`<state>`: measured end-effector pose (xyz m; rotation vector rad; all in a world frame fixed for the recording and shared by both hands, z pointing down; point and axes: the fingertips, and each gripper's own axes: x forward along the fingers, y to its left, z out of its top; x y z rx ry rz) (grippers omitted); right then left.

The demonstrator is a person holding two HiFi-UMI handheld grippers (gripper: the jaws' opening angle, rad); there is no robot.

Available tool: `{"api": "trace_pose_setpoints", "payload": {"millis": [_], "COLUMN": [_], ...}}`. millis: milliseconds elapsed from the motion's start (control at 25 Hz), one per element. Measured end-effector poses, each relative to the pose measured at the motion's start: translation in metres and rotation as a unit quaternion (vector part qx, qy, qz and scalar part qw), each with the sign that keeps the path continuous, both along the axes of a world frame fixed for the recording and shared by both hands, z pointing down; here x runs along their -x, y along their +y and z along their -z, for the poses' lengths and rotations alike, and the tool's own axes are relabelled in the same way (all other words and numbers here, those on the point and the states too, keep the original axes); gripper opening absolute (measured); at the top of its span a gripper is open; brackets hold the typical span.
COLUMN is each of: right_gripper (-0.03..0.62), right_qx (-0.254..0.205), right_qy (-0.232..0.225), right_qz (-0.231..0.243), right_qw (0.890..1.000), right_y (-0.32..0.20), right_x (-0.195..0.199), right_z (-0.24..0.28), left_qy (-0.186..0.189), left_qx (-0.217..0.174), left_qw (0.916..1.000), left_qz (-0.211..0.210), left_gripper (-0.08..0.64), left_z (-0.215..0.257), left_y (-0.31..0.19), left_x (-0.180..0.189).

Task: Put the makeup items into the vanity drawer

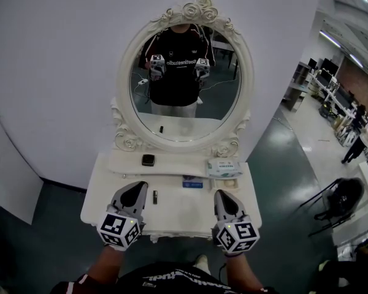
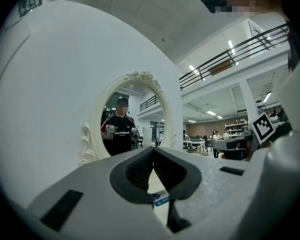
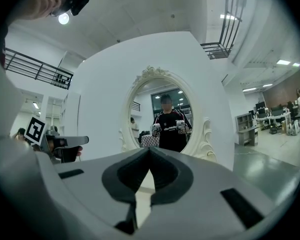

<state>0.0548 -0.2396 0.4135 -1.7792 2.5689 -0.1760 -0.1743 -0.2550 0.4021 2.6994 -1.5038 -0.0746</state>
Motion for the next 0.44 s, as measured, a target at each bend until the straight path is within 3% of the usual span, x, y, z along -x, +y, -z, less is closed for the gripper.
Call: {"api": "trace_pose_setpoints", "payload": {"millis": [440], "right_gripper": [0.003], "right_qx": [-0.003], "right_qy": [0.028], "right_qz": [-0.003], "right_qw": [1.0], "right_y": [-0.0014], "right_x": [0.0007], "right_z": [-0.0015], "left_qy": [0.007], "left_qx": [0.012], "left_qw": [0.9999], "left_qz": [0.003], "left_gripper": [0.006], "left_z": [-0.0087], "left_y": [-0.0064], "left_x": [0.0033]}}
